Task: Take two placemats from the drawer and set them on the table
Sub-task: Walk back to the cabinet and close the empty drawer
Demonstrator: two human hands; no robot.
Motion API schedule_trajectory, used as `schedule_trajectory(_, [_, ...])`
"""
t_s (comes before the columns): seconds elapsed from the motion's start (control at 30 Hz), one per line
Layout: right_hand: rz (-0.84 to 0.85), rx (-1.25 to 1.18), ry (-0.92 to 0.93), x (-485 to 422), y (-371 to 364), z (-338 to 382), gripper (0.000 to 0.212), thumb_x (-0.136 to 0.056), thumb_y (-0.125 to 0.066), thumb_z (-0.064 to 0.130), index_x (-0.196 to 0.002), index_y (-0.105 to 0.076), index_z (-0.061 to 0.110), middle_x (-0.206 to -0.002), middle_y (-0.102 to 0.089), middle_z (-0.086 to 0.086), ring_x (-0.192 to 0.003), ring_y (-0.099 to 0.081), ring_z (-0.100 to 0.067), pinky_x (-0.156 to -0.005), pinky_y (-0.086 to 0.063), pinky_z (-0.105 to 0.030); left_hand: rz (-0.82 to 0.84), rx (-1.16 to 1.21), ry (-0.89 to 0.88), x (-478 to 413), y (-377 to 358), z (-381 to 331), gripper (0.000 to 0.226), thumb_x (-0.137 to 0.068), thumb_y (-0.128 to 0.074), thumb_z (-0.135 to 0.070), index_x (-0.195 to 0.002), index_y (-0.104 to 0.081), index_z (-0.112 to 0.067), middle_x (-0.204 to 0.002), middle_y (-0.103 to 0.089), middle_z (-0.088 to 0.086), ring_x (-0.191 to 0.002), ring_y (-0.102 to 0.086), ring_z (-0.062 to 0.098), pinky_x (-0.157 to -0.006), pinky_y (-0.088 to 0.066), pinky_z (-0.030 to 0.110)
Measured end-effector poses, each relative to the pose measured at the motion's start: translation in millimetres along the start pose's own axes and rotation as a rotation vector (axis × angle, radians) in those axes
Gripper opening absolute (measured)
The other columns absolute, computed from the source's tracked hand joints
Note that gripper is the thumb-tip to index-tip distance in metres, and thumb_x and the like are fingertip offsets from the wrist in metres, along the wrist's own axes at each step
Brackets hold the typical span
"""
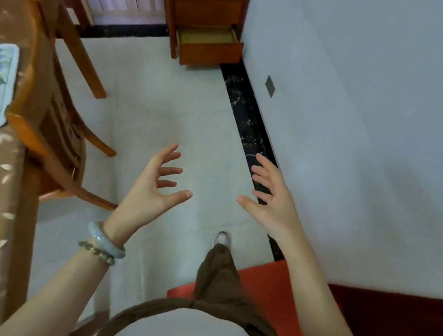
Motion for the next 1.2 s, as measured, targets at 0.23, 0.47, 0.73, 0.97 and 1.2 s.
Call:
schedule_trajectory(0.23, [0.134, 0.026, 0.019, -154, 47, 29, 0.078, -0.077, -0.073, 0.008, -0.14, -0.036, 0.035, -0.134, -0.049, 0.006, -0.121, -0.048, -0.003, -0.1, -0.045, -0.029, -0.109, 0.003, 0.046, -138, -11, -27, 0.086, -0.078, -0.076, -0.013, -0.147, -0.027, -0.027, -0.142, -0.041, 0.0, -0.119, -0.054, 0.015, -0.096, -0.05, 0.034])
schedule_trajectory(0.47, [0.241, 0.072, 0.032, -297, 49, 55, 0.079, -0.078, -0.073, 0.007, -0.142, -0.034, 0.033, -0.135, -0.048, 0.005, -0.123, -0.047, -0.007, -0.102, -0.045, -0.034, -0.196, 0.02, 0.097, -255, 11, -24, 0.086, -0.079, -0.075, -0.016, -0.147, -0.024, -0.029, -0.14, -0.041, -0.006, -0.118, -0.054, 0.008, -0.093, -0.049, 0.024])
schedule_trajectory(0.73, [0.212, 0.106, 0.049, -477, 31, 91, 0.081, -0.078, -0.074, 0.01, -0.142, -0.032, 0.034, -0.135, -0.047, 0.005, -0.123, -0.047, -0.008, -0.103, -0.045, -0.036, -0.196, 0.017, 0.069, -433, 70, -13, 0.084, -0.08, -0.075, -0.017, -0.146, -0.025, -0.032, -0.14, -0.041, -0.006, -0.118, -0.053, 0.006, -0.09, -0.048, 0.016])
schedule_trajectory(0.97, [0.205, 0.1, 0.059, -610, 18, 138, 0.081, -0.078, -0.074, 0.011, -0.144, -0.031, 0.03, -0.136, -0.047, 0.006, -0.124, -0.046, -0.008, -0.103, -0.044, -0.032, -0.172, 0.019, 0.06, -569, 119, -26, 0.083, -0.079, -0.075, -0.015, -0.144, -0.026, -0.031, -0.14, -0.041, -0.002, -0.118, -0.054, 0.011, -0.093, -0.05, 0.026])
schedule_trajectory(1.2, [0.219, 0.072, 0.001, -728, 23, 148, 0.08, -0.079, -0.072, 0.009, -0.144, -0.031, 0.03, -0.135, -0.046, 0.007, -0.125, -0.045, -0.008, -0.104, -0.043, -0.034, -0.153, 0.006, 0.116, -683, 127, -16, 0.085, -0.077, -0.077, -0.014, -0.144, -0.028, -0.029, -0.138, -0.043, -0.003, -0.117, -0.055, 0.011, -0.091, -0.051, 0.024])
Point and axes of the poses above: each hand's wrist, its own x-axis away from the middle knuckle, its own y-axis out of the back of the hand, z = x × y, the point moved 6 cm from there along -x, towards the middle knuckle
